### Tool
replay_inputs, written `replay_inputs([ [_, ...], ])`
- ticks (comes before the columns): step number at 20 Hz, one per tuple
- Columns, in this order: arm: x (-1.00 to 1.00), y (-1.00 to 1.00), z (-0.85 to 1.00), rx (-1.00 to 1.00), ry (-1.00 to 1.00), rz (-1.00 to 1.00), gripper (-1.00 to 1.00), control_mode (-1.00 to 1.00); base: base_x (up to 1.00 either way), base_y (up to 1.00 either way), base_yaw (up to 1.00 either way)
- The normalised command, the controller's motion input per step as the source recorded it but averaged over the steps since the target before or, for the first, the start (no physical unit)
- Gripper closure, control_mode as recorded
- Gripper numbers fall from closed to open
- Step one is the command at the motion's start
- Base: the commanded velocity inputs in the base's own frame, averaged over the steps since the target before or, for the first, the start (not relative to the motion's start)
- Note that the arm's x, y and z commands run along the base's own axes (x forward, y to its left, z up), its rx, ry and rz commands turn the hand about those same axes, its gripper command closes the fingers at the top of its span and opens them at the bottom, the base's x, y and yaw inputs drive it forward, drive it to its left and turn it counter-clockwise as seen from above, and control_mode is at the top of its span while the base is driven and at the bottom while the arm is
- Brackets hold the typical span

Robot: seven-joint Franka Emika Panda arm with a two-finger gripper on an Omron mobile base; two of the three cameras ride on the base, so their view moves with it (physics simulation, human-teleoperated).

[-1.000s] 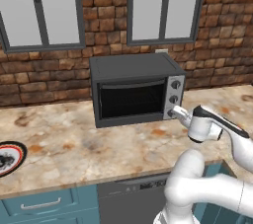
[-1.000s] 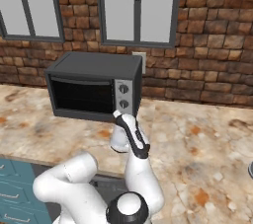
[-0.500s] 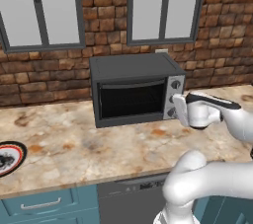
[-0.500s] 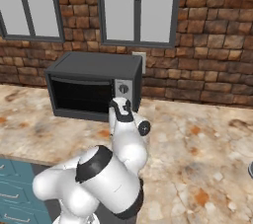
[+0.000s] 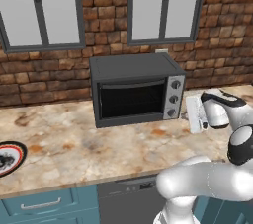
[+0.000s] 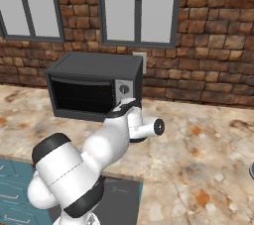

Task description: Pick up the bagel from the plate, place it on the toaster oven rack, close the door, and set the timer.

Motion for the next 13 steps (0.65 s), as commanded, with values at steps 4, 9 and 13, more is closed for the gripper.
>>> replay_inputs([
  [4,-0.79,-0.93,0.02,0.45,0.38,-0.11,1.00,-1.00,0.00,0.00,0.00],
  [9,-0.47,-0.29,0.65,0.41,0.11,-0.10,1.00,-1.00,0.00,0.00,0.00],
  [13,-0.03,0.57,1.00,0.05,0.01,0.00,1.00,-1.00,0.00,0.00,0.00],
])
